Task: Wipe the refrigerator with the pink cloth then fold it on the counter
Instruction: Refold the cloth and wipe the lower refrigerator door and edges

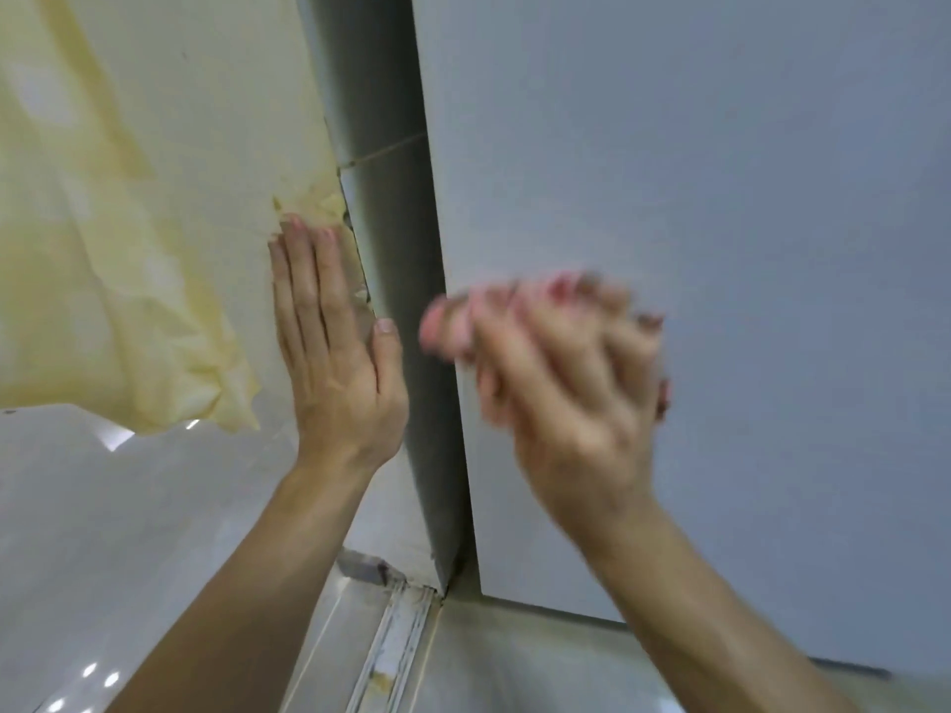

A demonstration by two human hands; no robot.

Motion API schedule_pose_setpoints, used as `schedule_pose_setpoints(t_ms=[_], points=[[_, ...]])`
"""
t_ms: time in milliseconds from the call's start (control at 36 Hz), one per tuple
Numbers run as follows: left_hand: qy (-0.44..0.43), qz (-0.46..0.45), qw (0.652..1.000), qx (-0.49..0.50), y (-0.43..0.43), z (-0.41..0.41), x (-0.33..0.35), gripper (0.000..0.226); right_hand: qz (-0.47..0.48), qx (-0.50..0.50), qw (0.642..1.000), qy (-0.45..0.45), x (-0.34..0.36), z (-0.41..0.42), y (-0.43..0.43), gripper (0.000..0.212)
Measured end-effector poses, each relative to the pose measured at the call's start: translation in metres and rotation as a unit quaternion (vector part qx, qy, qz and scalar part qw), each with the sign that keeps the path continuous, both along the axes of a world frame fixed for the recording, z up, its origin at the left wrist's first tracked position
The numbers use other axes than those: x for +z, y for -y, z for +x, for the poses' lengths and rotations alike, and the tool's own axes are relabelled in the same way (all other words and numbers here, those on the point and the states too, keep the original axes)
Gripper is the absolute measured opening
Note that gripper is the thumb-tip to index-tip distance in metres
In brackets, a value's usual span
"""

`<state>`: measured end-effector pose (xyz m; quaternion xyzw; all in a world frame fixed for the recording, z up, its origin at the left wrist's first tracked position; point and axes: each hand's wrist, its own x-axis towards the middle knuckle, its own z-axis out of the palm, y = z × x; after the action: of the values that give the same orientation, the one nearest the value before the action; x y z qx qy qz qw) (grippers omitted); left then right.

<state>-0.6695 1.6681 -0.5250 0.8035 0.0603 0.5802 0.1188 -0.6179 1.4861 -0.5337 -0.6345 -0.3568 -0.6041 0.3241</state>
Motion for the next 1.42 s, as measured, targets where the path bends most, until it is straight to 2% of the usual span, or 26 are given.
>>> schedule_pose_setpoints(t_ms=[111, 222, 333, 417, 500, 556, 611, 667, 750, 833, 972, 1111, 1194, 1278, 1333, 1417], points=[[0.002, 0.002, 1.0, -0.005, 0.0, -0.001, -0.001, 0.067, -0.154, 0.01, 0.987, -0.034, -0.085, -0.005, 0.014, 0.03], [-0.007, 0.007, 1.0, -0.002, -0.001, -0.004, 0.0, 0.068, -0.177, 0.048, 0.982, -0.044, -0.077, -0.009, 0.024, 0.021], [-0.008, -0.002, 1.0, -0.002, 0.001, -0.004, 0.001, 0.07, -0.085, 0.069, 0.993, -0.046, -0.01, -0.005, 0.018, 0.028], [-0.007, -0.003, 1.0, 0.0, 0.003, -0.004, 0.001, 0.07, -0.023, 0.149, 0.987, -0.058, 0.05, 0.004, 0.014, 0.027], [-0.006, 0.003, 1.0, 0.002, 0.003, -0.004, 0.001, 0.069, 0.065, 0.098, 0.992, -0.035, 0.093, 0.003, -0.002, 0.021], [-0.003, -0.001, 1.0, -0.007, 0.004, -0.006, 0.002, 0.068, 0.109, 0.055, 0.992, -0.031, 0.087, -0.002, -0.013, 0.021], [0.002, -0.009, 1.0, -0.016, 0.004, -0.007, 0.003, 0.066, 0.061, 0.057, 0.996, -0.024, 0.055, -0.007, -0.018, 0.021], [0.006, -0.019, 1.0, -0.019, 0.005, -0.009, 0.005, 0.063, -0.055, 0.061, 0.997, -0.017, -0.002, -0.012, -0.009, 0.02], [0.016, -0.038, 0.999, -0.018, 0.011, -0.012, 0.005, 0.062, -0.238, 0.073, 0.966, -0.07, -0.095, -0.011, 0.028, 0.022], [0.013, -0.016, 0.999, -0.025, 0.024, -0.015, 0.004, 0.063, -0.277, 0.072, 0.949, -0.131, -0.138, -0.006, 0.075, 0.023], [0.001, -0.004, 0.999, -0.043, 0.047, -0.013, 0.002, 0.061, -0.212, 0.033, 0.972, -0.101, -0.101, 0.007, 0.112, 0.023], [0.015, -0.011, 0.999, -0.046, 0.059, -0.007, 0.009, 0.061, -0.07, 0.022, 0.994, -0.079, 0.001, 0.016, 0.12, 0.026], [0.018, -0.005, 0.999, -0.047, 0.064, -0.006, 0.011, 0.062, 0.044, 0.064, 0.991, -0.109, 0.06, 0.023, 0.12, 0.031], [0.007, 0.009, 0.998, -0.056, 0.07, -0.006, 0.008, 0.063, 0.149, 0.018, 0.982, -0.112, 0.087, 0.021, 0.108, 0.04], [-0.011, 0.009, 0.998, -0.066, 0.075, -0.006, 0.005, 0.065, 0.141, 0.005, 0.984, -0.113, 0.081, 0.015, 0.097, 0.041], [-0.026, 0.011, 0.996, -0.083, 0.082, -0.004, 0.002, 0.066, 0.005, 0.005, 0.997, -0.076, 0.033, 0.016, 0.09, 0.029]])
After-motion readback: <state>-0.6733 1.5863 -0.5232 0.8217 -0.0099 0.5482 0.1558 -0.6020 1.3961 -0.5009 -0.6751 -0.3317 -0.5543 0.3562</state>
